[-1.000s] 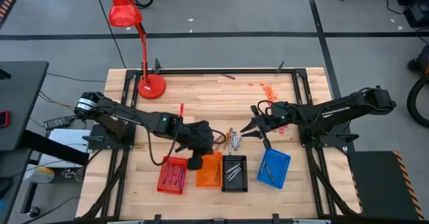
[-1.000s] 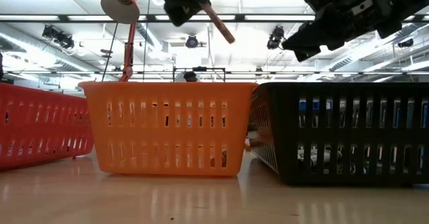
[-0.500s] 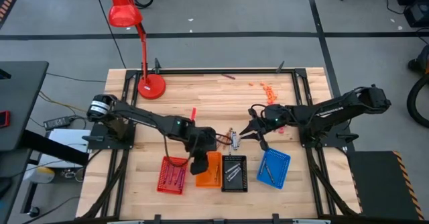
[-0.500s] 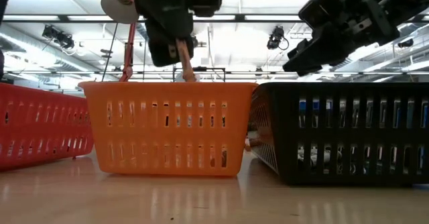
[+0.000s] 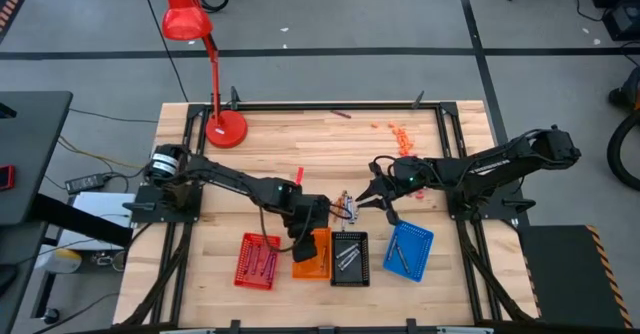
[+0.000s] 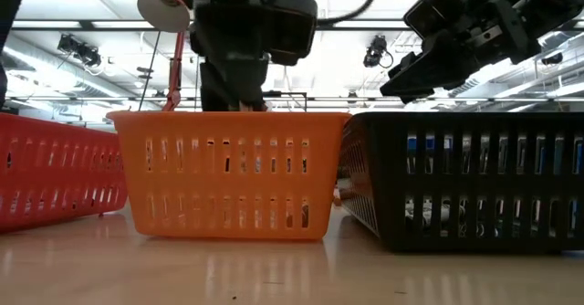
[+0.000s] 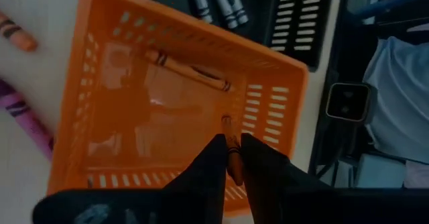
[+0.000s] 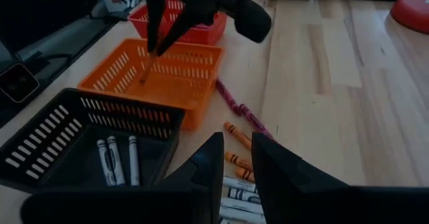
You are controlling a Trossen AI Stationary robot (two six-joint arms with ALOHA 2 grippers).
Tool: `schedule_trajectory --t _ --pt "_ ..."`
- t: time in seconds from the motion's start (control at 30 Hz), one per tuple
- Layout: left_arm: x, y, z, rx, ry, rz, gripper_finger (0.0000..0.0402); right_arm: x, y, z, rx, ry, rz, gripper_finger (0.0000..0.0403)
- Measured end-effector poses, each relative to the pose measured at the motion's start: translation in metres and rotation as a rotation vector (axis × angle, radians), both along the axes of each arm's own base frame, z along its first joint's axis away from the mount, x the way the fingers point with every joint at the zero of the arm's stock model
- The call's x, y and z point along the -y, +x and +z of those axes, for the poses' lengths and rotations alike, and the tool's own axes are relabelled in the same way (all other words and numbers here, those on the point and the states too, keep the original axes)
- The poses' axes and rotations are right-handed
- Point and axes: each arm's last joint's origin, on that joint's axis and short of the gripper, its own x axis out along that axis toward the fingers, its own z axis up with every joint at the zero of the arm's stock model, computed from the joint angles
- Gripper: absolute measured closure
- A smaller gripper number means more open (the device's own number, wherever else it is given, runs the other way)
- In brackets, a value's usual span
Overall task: Sort crayons
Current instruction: Put the orange crayon into the orange bin, then put the violet crayon into the red bin
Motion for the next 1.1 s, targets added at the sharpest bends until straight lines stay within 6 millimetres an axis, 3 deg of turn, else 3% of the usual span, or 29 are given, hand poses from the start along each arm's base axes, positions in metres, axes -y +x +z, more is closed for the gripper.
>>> schedule_trajectory --t 0.4,0.67,0.93,1.1 --pt "0.002 0.008 -0.013 -0.073 0.053 -0.092 0.0345 -0.004 0.0 0.0 -0.004 0.019 0.035 0.0321" --pt "0.0 0.009 -0.012 -0.057 0.065 -0.112 0.028 -0.004 0.0 0.0 -0.004 0.017 0.036 0.0321" --pt "-0.006 0.022 0.032 0.029 0.124 -0.191 0.0265 -0.004 0.0 0.0 -0.004 0.017 0.036 0.0321" --pt "-0.011 0.03 0.055 0.126 0.311 -0.205 0.0268 -0.004 -0.001 0.0 -0.007 0.017 0.035 0.0321"
